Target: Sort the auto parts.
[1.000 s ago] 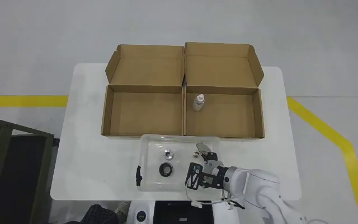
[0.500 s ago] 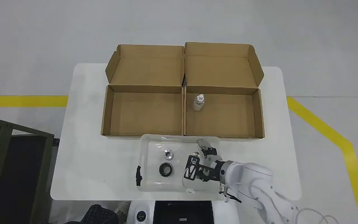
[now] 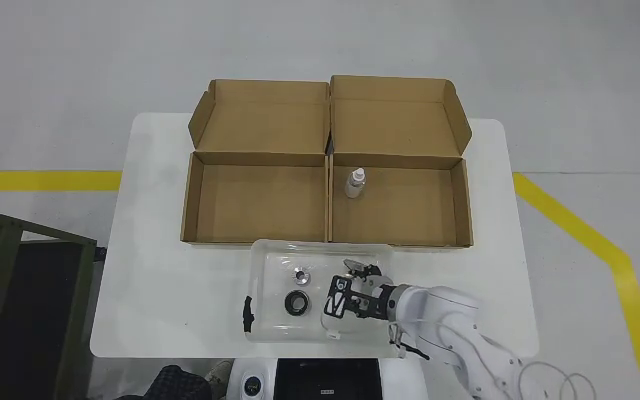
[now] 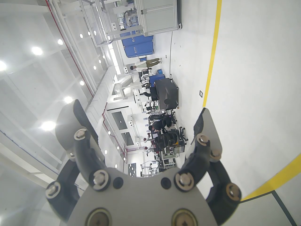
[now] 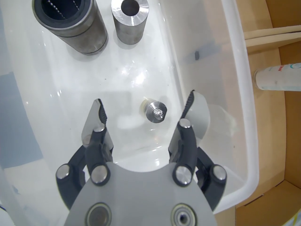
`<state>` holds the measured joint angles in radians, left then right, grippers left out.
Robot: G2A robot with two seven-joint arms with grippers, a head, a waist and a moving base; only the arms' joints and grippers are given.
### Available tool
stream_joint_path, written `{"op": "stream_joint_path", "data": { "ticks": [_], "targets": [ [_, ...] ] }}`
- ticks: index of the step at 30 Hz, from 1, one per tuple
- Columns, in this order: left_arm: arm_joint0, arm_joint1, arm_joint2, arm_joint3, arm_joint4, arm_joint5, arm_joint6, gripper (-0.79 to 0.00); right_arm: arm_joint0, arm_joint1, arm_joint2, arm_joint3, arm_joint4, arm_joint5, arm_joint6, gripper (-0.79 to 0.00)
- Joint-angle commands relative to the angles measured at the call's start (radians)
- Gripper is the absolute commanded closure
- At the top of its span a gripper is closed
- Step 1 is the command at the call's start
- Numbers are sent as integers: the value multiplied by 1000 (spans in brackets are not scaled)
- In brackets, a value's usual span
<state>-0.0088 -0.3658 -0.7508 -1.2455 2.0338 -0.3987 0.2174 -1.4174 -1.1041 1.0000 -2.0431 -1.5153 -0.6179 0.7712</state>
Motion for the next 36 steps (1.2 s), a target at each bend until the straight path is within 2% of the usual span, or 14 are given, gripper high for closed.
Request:
{"op": "stream_joint_path", "data": {
  "ticks": [1,5,8,10,13,25,31,36],
  "targets": [
    [0,0,0,0,0,0,0,-785,7,-1,-6,9,3,3,7,-388],
    [0,0,0,0,0,0,0,-785,18,-3,-13,22,5,10,19,-369],
    [0,0,0,0,0,0,0,-785,23,-4,-16,24,6,15,23,-302],
    [0,0,0,0,0,0,0,-785,25,-4,-18,25,6,17,27,-222],
    [0,0,0,0,0,0,0,-785,27,-5,-20,26,6,20,29,-6],
    [0,0,0,0,0,0,0,-785,-5,3,-2,-29,12,12,-48,0],
    [0,0,0,0,0,0,0,-785,-26,8,19,-46,39,5,-119,0],
    [0,0,0,0,0,0,0,-785,-39,10,49,-51,97,14,-230,0]
  ]
}}
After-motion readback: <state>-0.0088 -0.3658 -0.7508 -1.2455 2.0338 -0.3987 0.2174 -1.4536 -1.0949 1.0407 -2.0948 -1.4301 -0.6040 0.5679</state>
